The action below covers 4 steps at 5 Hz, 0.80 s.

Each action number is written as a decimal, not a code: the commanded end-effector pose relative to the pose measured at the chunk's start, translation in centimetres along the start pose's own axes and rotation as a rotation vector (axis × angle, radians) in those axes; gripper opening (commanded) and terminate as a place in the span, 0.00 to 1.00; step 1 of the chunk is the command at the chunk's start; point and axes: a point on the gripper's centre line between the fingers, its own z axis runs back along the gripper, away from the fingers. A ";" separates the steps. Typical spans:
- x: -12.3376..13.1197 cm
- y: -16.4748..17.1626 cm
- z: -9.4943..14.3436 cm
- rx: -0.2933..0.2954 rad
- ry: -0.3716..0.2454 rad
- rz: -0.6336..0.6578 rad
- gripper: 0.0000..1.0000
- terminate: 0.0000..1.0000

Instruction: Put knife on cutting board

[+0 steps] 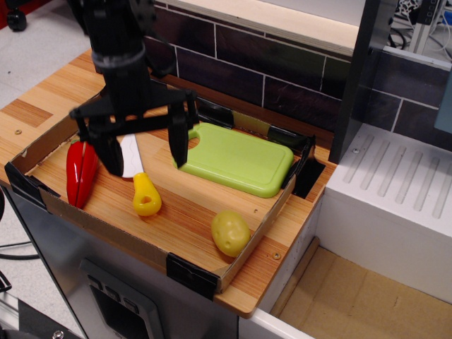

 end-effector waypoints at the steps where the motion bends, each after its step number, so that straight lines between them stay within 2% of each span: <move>1: 1.0 -0.3 -1.3 -0.032 -0.082 0.000 1.00 0.00; 2: 1.2 0.1 -2.3 -0.022 -0.080 0.012 1.00 0.00; 3: 1.6 0.5 -3.9 0.018 -0.061 0.014 1.00 0.00; 4: 2.0 0.8 -4.9 0.036 -0.069 0.017 1.00 0.00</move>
